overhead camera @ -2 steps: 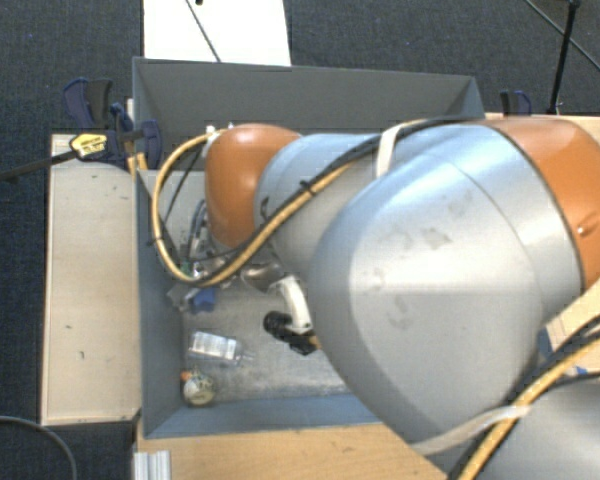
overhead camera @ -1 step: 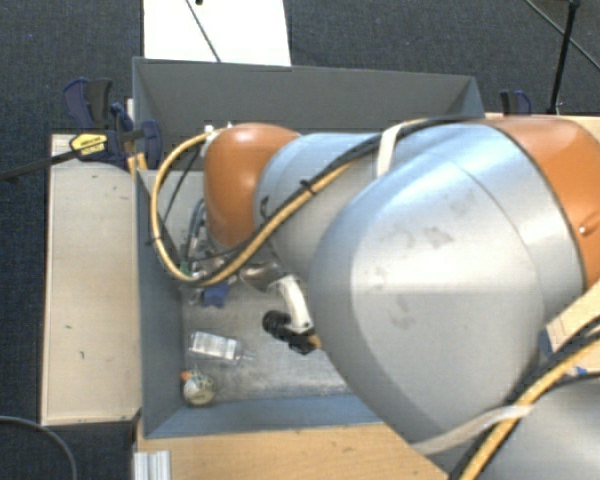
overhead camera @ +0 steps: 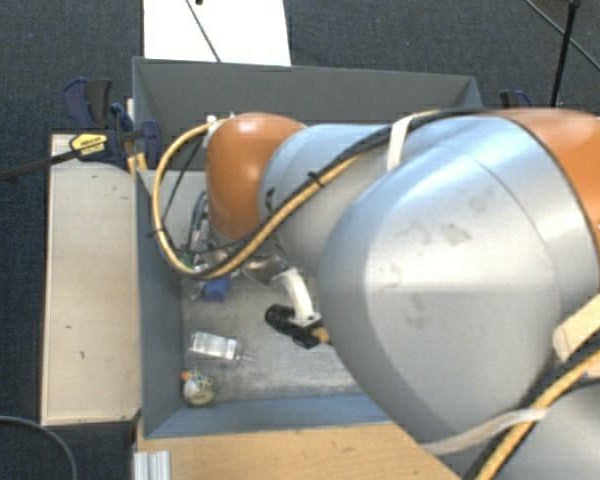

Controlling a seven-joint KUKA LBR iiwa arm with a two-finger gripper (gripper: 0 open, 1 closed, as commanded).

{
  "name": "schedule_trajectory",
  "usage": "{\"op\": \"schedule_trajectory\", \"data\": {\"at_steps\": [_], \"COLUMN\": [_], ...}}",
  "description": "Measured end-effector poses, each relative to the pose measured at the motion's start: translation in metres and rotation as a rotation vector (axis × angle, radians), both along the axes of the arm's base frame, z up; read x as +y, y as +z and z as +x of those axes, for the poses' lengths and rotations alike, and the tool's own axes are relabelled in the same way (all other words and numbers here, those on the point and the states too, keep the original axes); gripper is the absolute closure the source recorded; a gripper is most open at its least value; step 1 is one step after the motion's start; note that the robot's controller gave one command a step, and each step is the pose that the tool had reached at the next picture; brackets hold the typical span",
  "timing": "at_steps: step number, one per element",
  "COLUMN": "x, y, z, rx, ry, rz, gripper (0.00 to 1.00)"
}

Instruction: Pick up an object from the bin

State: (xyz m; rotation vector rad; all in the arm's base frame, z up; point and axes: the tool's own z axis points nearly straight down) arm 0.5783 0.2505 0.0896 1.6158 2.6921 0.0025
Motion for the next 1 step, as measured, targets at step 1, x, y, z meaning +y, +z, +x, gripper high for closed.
{"op": "schedule_trajectory", "data": {"at_steps": [1], "x": [-0.0002], "y": [0.0454], "z": [0.0015], "rx": [-0.002], "ry": [0.005], "rz": [0.001], "gripper": [1.00]}}
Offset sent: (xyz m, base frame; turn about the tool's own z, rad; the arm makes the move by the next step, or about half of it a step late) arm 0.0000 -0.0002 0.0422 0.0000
